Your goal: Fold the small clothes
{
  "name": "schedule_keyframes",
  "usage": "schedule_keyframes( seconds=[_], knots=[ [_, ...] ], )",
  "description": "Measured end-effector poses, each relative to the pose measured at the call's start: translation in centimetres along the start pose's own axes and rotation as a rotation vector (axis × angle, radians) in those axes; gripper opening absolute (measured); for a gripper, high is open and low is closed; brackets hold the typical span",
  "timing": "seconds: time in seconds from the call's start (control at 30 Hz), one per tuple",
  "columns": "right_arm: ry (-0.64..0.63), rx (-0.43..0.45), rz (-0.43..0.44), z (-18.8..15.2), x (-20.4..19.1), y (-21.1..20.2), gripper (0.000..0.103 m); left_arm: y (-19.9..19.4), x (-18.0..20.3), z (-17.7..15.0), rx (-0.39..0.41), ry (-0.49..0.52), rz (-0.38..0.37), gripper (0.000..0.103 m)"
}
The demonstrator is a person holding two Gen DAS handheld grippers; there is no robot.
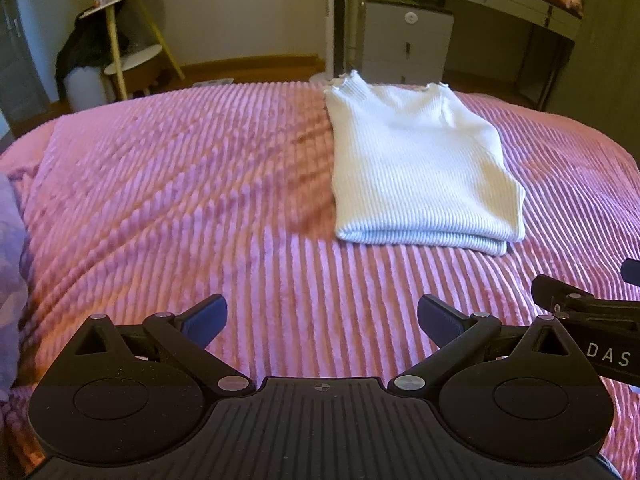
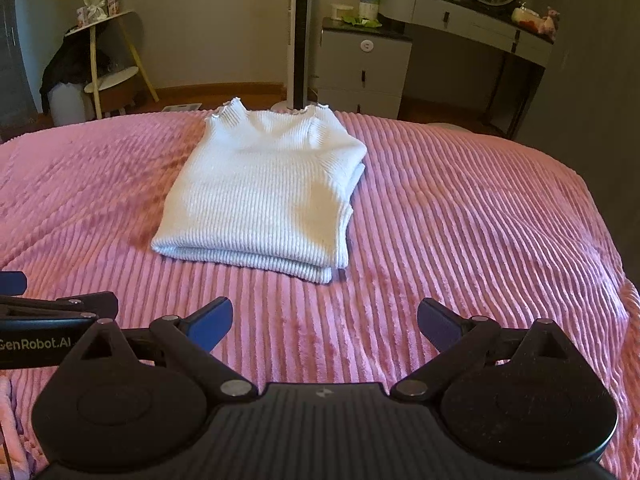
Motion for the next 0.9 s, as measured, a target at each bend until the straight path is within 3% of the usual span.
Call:
schedule_keyframes(
  seconds=[0.9],
  knots=[
    [0.004,0.035,0.0,0.4,0.3,-1.2,0.099,-1.1,0.2,0.2,0.012,0.021,-0.009,0.103]
  ],
)
Point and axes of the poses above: each gripper's, at about its wrist camera, not at the fingertips, and y roughly the way its jaws point, x to its right, z to its top, the point moved 3 cm from there along y, roughly the way its jaws point, and after that the axes turned 14 degrees about -y, right-handed, at the moved point
